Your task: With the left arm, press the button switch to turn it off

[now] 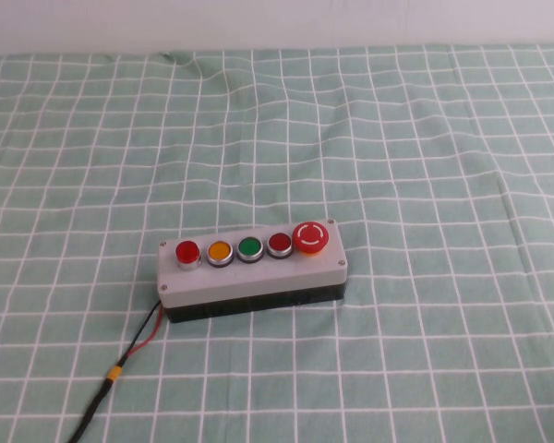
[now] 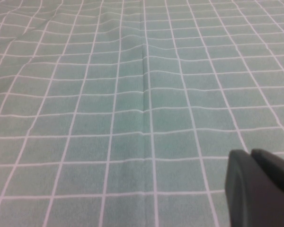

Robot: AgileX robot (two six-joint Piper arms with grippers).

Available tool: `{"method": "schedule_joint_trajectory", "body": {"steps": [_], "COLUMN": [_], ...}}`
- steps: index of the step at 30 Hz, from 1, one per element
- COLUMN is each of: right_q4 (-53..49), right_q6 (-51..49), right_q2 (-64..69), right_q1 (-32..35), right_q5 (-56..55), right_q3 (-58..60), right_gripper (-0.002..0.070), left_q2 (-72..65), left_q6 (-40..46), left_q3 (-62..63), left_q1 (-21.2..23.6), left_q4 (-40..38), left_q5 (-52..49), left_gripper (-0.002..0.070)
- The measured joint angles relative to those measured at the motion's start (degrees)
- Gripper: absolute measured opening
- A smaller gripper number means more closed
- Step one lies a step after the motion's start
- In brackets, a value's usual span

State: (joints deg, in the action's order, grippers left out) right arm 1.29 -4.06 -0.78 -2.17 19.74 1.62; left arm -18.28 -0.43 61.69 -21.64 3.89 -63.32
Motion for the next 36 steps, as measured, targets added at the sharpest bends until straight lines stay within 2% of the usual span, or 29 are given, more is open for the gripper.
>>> {"method": "schedule_joint_trajectory", "body": {"steps": [6, 19, 28, 36], "right_q4": [0.0, 0.0, 0.0, 0.0], "right_q6": [0.0, 0.0, 0.0, 0.0], "right_q2": [0.0, 0.0, 0.0, 0.0], "right_q1": [0.0, 0.0, 0.0, 0.0], "right_q5": [0.0, 0.0, 0.0, 0.0], "right_q3": [0.0, 0.0, 0.0, 0.0], "right_gripper": [-0.0018, -0.0018, -0.0018, -0.0018], "left_q2": [0.2, 0.2, 0.2, 0.2], "left_q6": [-0.2, -0.2, -0.2, -0.2], "left_q3": [-3.7, -13.9, -23.2, -34.6], "left_q1": [0.0, 0.0, 0.0, 0.0], "left_q4": [-0.5, 0.5, 4.2, 4.6], "left_q5": [-3.7, -3.8, 15.0, 38.2], "left_gripper": [-0.0002, -0.0002, -0.0002, -0.0002]}}
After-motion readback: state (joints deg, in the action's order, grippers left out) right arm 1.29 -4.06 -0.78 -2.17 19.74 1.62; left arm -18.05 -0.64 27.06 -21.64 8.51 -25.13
